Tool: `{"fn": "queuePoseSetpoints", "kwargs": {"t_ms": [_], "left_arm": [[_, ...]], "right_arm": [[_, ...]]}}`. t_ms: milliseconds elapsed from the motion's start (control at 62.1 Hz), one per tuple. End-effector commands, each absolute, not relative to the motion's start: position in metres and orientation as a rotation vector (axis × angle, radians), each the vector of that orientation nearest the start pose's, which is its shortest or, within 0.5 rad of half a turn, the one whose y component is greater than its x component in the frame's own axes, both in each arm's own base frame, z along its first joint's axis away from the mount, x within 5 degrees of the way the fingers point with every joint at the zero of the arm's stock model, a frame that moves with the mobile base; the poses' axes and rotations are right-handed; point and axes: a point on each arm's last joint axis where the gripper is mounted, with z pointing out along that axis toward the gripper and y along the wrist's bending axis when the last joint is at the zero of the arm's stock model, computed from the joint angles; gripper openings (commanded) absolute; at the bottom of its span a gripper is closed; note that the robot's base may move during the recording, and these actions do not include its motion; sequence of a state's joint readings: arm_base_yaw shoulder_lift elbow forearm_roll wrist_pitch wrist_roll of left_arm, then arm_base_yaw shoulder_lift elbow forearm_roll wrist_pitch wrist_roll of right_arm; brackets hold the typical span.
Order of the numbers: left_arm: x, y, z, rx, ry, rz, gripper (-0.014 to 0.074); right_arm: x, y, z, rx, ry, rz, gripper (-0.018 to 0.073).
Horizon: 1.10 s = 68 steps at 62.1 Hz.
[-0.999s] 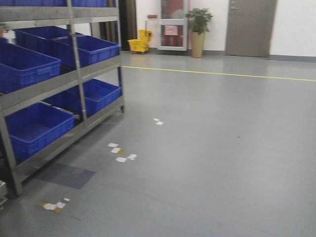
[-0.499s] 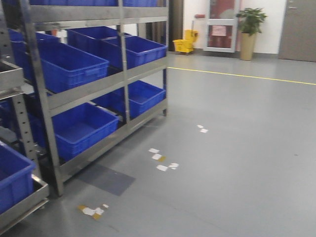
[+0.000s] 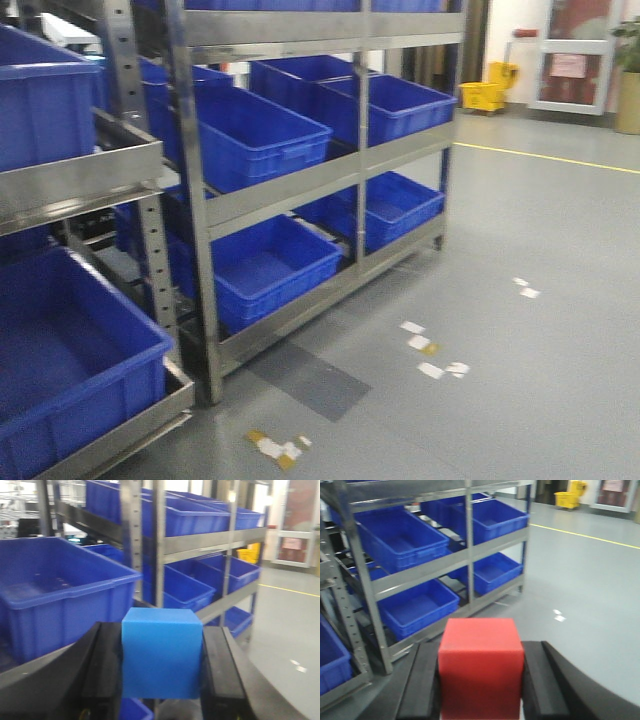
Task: Sort and place red and blue blocks on shelf
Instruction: 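Turn the base toward the shelf of blue bins and approach it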
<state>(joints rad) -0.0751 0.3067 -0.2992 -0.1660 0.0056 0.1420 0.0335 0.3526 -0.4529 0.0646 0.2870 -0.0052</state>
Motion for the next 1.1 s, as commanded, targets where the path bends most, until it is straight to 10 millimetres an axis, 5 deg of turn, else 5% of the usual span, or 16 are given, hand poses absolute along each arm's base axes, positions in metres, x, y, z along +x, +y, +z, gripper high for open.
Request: {"fn": "queuePoseSetpoints", "kwargs": {"t_ms": [0,1079], "left_arm": [[0.0800,-0.0046,0.3110,0.020,1.387,-0.075,0.0125],[0.0800,-0.0046,0.3110,0.020,1.387,-0.075,0.0125]], "right_arm": [[0.0802,0.0036,0.3331,0.006,1.557,0.073,0.0085],[0.0802,0.0036,0.3331,0.006,1.557,0.073,0.0085]]}}
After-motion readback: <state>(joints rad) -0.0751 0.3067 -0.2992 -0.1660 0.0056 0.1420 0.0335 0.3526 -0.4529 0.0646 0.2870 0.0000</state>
